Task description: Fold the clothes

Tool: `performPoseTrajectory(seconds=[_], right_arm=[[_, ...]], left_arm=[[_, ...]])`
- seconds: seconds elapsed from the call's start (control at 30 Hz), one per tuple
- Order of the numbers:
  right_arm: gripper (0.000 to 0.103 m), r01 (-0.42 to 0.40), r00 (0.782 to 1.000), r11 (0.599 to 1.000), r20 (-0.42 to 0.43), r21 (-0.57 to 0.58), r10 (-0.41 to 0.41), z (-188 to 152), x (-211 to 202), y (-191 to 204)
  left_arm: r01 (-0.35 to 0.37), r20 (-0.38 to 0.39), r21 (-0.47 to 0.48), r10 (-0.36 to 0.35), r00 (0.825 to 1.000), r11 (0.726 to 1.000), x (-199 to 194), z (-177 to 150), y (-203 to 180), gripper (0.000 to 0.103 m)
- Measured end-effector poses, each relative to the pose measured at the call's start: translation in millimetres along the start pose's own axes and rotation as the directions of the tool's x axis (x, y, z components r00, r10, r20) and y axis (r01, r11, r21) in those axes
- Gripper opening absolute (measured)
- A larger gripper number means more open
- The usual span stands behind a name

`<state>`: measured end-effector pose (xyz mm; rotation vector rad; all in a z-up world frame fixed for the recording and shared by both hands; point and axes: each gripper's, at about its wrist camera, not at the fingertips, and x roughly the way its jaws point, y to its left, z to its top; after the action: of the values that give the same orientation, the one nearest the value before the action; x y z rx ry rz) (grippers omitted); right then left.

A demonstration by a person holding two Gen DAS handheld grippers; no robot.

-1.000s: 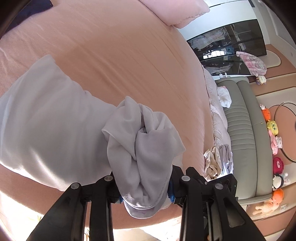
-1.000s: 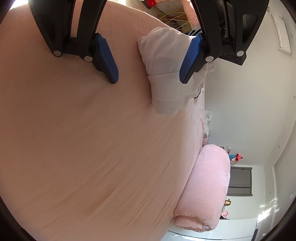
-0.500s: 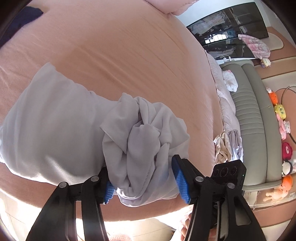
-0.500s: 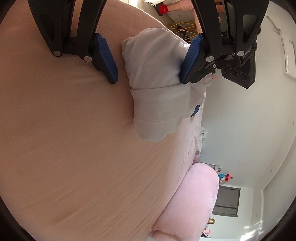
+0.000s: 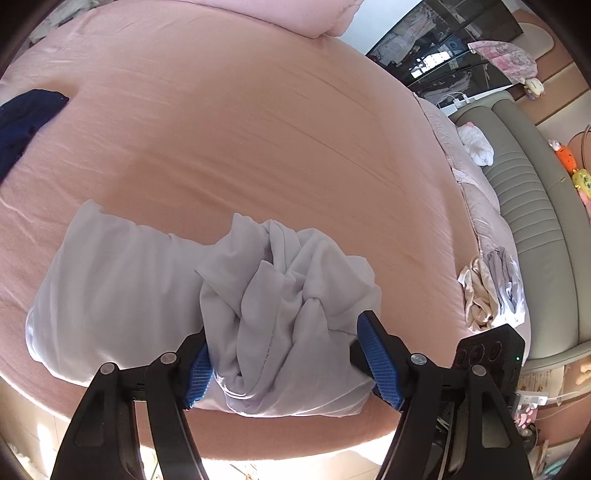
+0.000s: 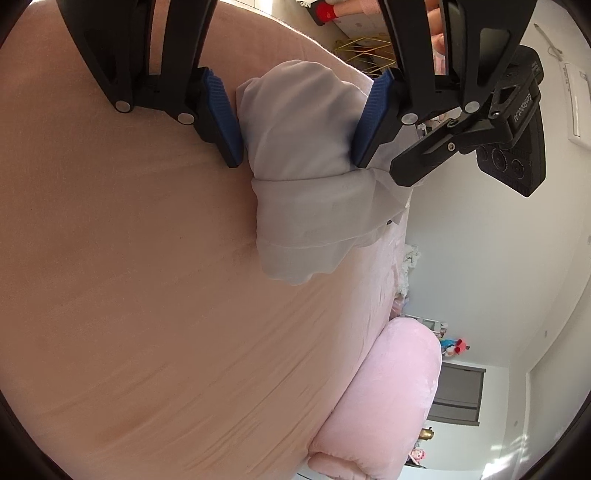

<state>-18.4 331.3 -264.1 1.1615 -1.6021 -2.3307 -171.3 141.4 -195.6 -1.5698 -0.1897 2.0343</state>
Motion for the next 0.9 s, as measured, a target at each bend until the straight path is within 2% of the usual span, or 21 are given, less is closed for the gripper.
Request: performPoseTrajectory(seconds=[0.03, 0.23, 0.33, 0.47, 0.57, 0.77, 0.9], right_arm=[[0.052, -0.002, 1.0, 1.0, 0.003, 0.005, 0.002, 0, -2, -1], [0.044, 0.042, 0.998, 0.998, 0.037, -0.036, -0.041, -1, -7, 5], [0.043, 0.06, 0.997, 0.996, 0.048, -0.061, -0.057, -1, -7, 10], [0.042, 0.074, 0.996, 0.992, 0.055, -0.101, -0.069, 0, -10, 18], [0.042, 0.089, 0.995, 0.986, 0.06, -0.141, -0.081, 1, -12, 29], [0.042, 0.191, 0.982, 0.937, 0.073, -0.293, -0.177, -2, -8, 67], [0.042, 0.238, 0.971, 0.912, 0.074, -0.333, -0.226, 0, -2, 83]], left_arm=[[-0.014, 0.01, 0.018, 0.013, 1.0, 1.0, 1, -2, -3, 0.056], [-0.098, 0.113, 0.111, 0.085, 0.99, 0.989, -5, -15, -22, 0.042], [-0.054, 0.116, 0.09, 0.043, 0.992, 0.995, -9, -13, -19, 0.038], [0.086, 0.067, 0.008, -0.087, 0.994, 0.996, -10, -7, -5, 0.038], [0.138, 0.066, -0.025, -0.136, 0.988, 0.99, -14, -5, 1, 0.038], [0.108, 0.098, 0.023, -0.11, 0.989, 0.994, -26, -8, -5, 0.038], [0.128, 0.108, 0.011, -0.129, 0.986, 0.992, -30, -8, -2, 0.038]])
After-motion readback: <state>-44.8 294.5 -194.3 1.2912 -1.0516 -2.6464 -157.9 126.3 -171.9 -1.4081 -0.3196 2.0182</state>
